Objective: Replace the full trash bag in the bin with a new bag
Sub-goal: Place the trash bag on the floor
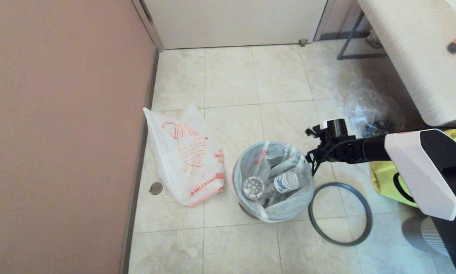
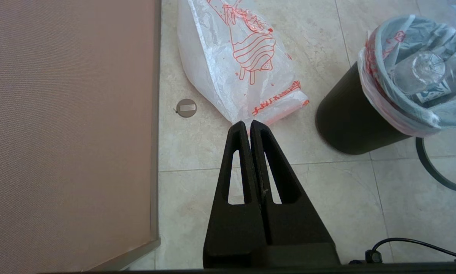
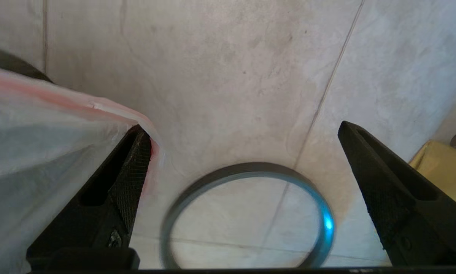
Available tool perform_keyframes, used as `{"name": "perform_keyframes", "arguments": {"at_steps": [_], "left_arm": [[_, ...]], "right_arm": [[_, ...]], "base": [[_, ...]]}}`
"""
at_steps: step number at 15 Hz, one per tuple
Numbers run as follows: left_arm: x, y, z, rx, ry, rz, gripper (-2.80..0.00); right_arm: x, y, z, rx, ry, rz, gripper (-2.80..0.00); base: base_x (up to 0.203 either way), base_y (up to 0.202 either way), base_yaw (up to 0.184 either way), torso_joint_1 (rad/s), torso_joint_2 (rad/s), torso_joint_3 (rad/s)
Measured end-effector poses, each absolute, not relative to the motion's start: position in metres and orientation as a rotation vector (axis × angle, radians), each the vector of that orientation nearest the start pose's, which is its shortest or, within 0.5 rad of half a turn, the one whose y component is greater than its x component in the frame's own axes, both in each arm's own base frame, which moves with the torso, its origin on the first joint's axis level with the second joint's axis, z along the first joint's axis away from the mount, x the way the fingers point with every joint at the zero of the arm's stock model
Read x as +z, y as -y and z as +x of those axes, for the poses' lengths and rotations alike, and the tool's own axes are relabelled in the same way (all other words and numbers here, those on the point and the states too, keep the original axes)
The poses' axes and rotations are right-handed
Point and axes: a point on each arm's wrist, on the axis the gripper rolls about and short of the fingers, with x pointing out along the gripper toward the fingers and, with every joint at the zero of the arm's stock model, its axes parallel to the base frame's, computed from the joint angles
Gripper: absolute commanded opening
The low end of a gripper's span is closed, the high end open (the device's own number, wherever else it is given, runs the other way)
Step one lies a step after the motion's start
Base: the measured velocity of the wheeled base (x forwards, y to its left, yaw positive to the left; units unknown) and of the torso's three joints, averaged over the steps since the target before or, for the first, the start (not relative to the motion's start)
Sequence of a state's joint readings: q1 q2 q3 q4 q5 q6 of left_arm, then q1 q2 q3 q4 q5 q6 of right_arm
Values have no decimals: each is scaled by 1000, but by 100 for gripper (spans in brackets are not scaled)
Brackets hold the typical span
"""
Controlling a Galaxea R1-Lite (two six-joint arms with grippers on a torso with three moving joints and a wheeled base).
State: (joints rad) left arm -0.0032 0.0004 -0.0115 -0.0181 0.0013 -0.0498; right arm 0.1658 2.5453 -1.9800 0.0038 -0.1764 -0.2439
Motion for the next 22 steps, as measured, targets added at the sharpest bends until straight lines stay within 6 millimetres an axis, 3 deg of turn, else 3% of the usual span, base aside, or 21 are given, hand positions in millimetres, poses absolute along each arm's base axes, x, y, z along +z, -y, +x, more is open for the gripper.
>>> {"name": "perform_keyframes", "arguments": {"at_steps": [13, 22], "left_arm": [[81, 0, -24, -3, 30, -50, -280], [81, 0, -24, -3, 29, -50, -280]], "right_arm": [[90, -114, 500, -21, -533, -70, 0], [116, -105, 489, -57, -502, 60, 0]], "base": [[0, 0, 0, 0, 0, 0], [0, 0, 0, 0, 0, 0]]}}
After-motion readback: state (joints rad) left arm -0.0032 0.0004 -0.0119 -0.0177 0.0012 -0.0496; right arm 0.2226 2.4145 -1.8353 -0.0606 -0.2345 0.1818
